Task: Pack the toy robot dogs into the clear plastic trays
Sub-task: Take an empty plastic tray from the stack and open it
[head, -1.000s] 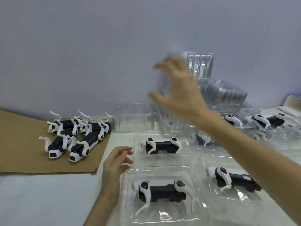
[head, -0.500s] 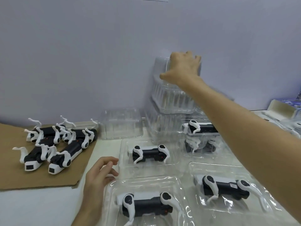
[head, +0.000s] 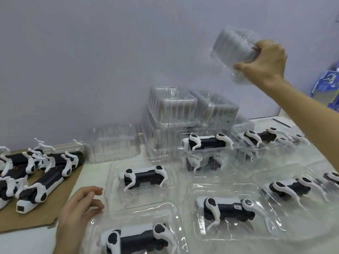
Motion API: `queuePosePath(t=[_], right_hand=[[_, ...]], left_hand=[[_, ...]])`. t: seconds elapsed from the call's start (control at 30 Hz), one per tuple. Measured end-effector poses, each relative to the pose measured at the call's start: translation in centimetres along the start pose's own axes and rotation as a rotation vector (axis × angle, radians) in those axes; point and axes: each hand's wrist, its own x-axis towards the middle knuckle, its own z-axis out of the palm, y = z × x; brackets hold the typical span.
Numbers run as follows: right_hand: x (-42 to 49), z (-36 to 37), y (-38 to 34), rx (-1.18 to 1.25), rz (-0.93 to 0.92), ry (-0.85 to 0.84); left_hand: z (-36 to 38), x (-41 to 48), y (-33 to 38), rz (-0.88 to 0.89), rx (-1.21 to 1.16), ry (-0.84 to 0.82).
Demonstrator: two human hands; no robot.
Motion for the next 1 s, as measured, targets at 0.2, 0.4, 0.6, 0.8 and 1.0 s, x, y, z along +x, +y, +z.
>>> queuePosePath(t=[0.2, 0.4, 0.6, 0.8, 1.0], right_hand=[[-1.8, 3.4, 9.2, -0.092, 0.205, -0.164], [-4.0, 7.5, 11.6, -0.002, 0.117, -0.492], [-3.6, 5.3, 7.3, 0.197, -0.067, -0.339], [-6.8, 7.6, 1.6, 0.102, -0.242, -0.736], [-7.1, 9.3, 1.9, 0.01, -0.233, -0.614]], left_hand=[[0.0, 0.4, -0.1, 0.0, -0.031, 0.018], [0.1, 0.7, 0.1, -0.042, -0.165, 0.046], [0.3, 0.6, 0.2, -0.043, -0.172, 0.049], [0.4, 0.3, 0.5, -0.016, -0.138, 0.063], [0.5, 0.1, 0.2, -0.014, -0.131, 0.069]])
